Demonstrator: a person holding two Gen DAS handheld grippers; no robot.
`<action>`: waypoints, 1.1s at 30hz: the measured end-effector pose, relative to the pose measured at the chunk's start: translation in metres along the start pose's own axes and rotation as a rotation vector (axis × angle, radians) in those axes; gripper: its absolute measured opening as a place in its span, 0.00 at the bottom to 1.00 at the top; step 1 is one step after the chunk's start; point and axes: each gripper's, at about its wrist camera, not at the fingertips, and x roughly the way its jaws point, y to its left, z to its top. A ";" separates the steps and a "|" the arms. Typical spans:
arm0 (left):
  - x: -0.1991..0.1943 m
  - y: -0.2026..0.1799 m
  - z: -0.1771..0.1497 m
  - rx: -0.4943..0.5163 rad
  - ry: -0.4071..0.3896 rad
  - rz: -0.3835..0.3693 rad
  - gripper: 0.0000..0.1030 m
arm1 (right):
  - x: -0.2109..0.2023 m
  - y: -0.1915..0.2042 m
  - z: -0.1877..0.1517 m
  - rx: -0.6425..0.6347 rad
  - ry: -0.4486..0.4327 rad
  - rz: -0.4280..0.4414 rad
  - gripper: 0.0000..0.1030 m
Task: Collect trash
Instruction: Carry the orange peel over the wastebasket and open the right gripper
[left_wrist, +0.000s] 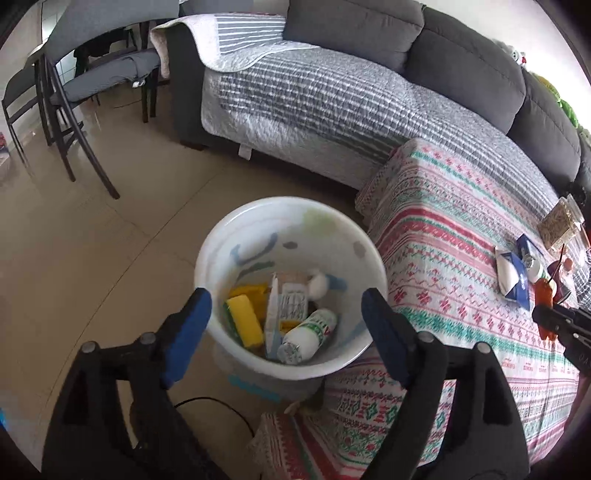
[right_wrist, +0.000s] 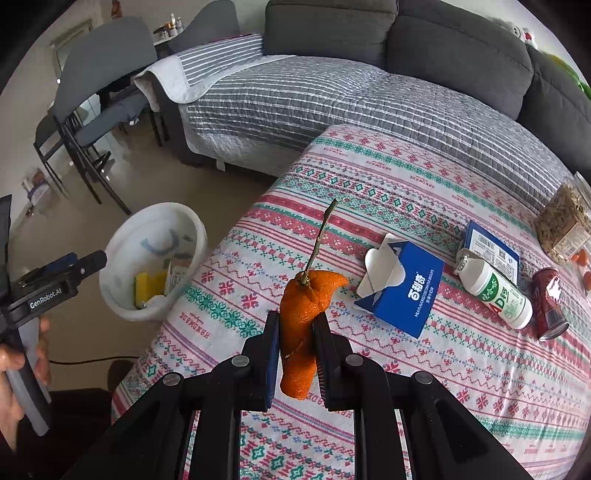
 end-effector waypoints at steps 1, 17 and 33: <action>0.000 0.003 -0.002 -0.002 0.010 0.010 0.84 | 0.001 0.003 0.001 -0.002 0.001 0.005 0.18; -0.030 0.084 -0.039 -0.102 0.085 0.135 0.96 | 0.041 0.092 0.030 -0.083 0.022 0.118 0.18; -0.028 0.105 -0.042 -0.103 0.094 0.179 0.96 | 0.068 0.128 0.047 -0.080 -0.025 0.185 0.64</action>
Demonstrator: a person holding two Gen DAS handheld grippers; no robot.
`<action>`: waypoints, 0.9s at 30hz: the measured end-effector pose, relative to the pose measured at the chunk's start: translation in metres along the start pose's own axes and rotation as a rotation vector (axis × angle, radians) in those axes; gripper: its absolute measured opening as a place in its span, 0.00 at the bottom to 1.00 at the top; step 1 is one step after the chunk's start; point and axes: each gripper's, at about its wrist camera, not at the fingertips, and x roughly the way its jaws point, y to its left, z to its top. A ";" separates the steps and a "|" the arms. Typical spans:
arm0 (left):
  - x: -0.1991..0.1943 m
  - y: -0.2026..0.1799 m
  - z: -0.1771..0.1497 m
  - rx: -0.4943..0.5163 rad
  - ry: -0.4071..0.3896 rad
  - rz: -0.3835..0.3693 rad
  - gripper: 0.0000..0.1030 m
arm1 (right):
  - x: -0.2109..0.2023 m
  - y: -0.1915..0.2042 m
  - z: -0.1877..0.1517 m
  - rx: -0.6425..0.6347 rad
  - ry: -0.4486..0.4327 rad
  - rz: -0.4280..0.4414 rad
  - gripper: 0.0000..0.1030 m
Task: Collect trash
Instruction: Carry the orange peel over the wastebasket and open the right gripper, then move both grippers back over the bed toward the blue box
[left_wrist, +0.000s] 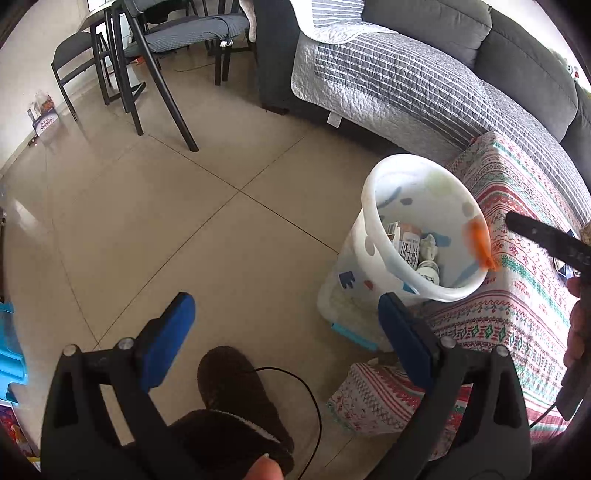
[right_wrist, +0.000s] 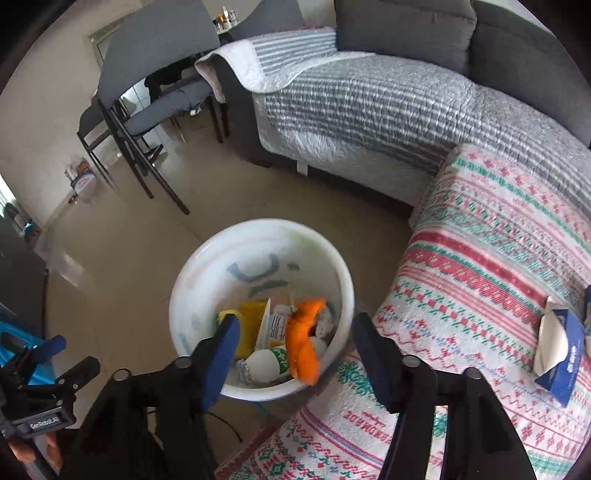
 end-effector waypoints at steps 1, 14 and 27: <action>0.000 -0.001 0.000 0.001 0.002 0.000 0.96 | -0.004 -0.001 0.000 -0.004 -0.003 -0.003 0.64; -0.007 -0.043 -0.003 0.091 0.003 -0.045 0.96 | -0.064 -0.051 -0.017 0.056 -0.014 -0.110 0.70; -0.017 -0.102 -0.009 0.174 0.004 -0.091 0.96 | -0.128 -0.135 -0.058 0.153 -0.023 -0.238 0.72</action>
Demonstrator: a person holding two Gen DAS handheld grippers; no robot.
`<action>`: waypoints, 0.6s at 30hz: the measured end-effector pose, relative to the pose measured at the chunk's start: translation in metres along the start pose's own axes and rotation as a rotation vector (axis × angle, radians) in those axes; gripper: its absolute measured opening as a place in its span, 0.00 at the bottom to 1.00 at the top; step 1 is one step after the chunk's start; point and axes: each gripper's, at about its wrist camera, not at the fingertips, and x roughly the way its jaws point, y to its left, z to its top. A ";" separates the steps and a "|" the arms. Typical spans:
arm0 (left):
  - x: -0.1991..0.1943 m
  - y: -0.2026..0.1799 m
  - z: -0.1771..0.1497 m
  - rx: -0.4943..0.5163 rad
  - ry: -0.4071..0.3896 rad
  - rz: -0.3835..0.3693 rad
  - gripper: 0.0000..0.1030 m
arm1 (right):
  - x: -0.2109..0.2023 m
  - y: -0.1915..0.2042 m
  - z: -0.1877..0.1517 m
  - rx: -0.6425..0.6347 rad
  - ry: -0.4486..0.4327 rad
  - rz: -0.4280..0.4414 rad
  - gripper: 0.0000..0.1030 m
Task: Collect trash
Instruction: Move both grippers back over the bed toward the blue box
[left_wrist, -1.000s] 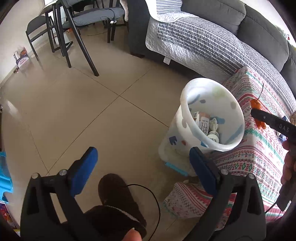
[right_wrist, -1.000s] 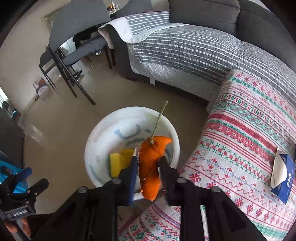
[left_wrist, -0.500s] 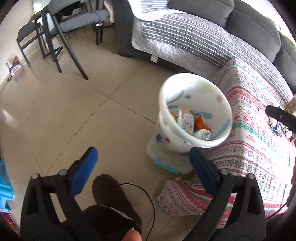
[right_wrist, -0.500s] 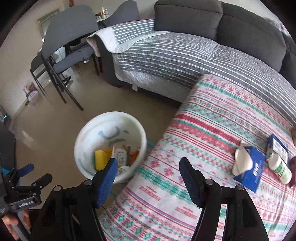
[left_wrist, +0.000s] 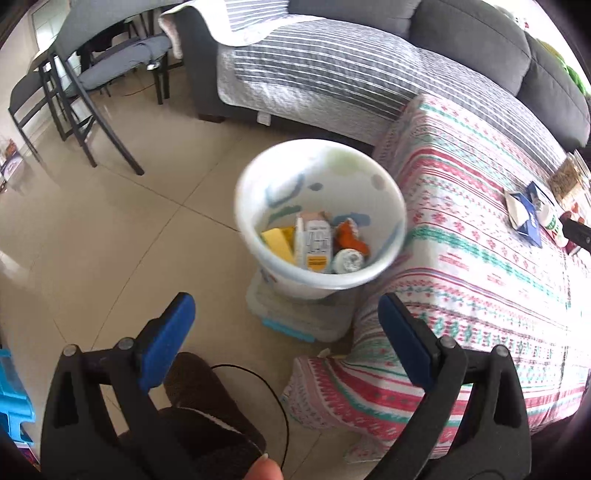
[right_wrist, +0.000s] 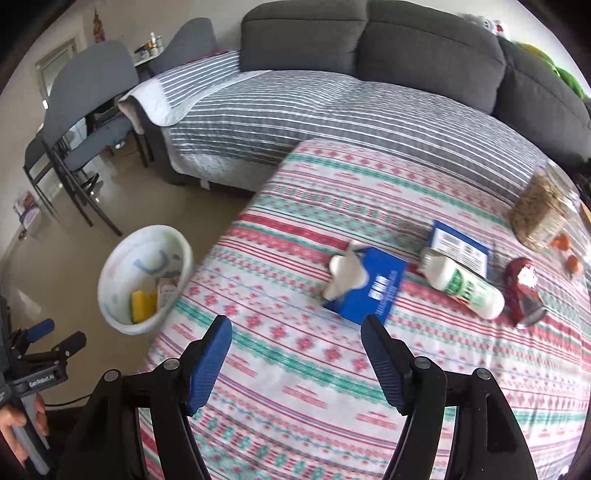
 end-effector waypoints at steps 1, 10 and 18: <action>0.001 -0.006 0.000 0.007 0.004 -0.006 0.96 | -0.003 -0.008 -0.003 0.002 0.000 -0.009 0.72; 0.006 -0.049 0.004 0.052 0.017 -0.037 0.96 | -0.025 -0.070 -0.030 0.048 0.003 -0.073 0.74; 0.008 -0.094 0.007 0.106 0.019 -0.074 0.96 | -0.038 -0.130 -0.054 0.127 0.015 -0.128 0.75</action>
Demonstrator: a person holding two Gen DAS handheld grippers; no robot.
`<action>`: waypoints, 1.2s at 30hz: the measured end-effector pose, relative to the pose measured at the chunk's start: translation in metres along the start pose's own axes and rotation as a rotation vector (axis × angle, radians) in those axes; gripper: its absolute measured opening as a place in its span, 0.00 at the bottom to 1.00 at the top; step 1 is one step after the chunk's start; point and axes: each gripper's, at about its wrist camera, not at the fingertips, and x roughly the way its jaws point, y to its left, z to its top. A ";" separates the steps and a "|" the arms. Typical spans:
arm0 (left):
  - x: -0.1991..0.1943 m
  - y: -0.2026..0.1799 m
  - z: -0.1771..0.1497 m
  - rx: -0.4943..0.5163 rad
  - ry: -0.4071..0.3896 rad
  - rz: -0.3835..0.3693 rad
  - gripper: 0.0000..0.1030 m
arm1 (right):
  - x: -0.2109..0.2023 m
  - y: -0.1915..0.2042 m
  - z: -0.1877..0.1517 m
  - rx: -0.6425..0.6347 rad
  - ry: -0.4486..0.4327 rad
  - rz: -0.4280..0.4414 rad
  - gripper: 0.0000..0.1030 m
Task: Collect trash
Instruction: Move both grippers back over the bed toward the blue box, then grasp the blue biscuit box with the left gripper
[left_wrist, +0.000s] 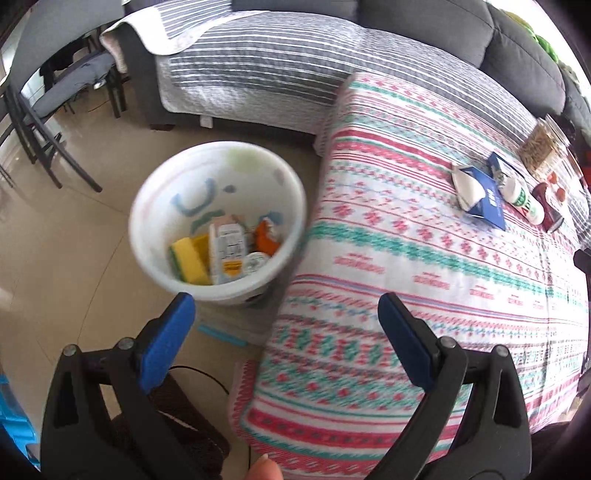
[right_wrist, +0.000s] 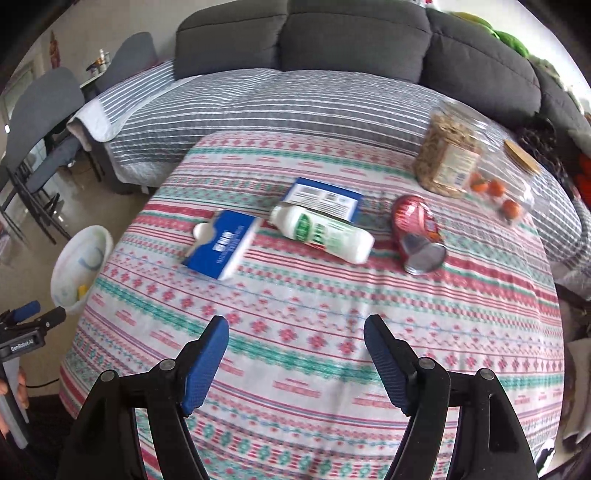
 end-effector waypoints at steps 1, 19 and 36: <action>0.000 -0.004 0.001 0.005 0.000 -0.002 0.96 | 0.000 -0.007 -0.002 0.008 0.002 -0.006 0.75; 0.022 -0.123 0.027 0.183 -0.037 -0.108 0.96 | 0.007 -0.093 -0.018 0.130 0.036 -0.071 0.75; 0.069 -0.207 0.070 0.292 -0.054 -0.242 0.72 | 0.047 -0.110 0.003 0.148 0.113 -0.100 0.75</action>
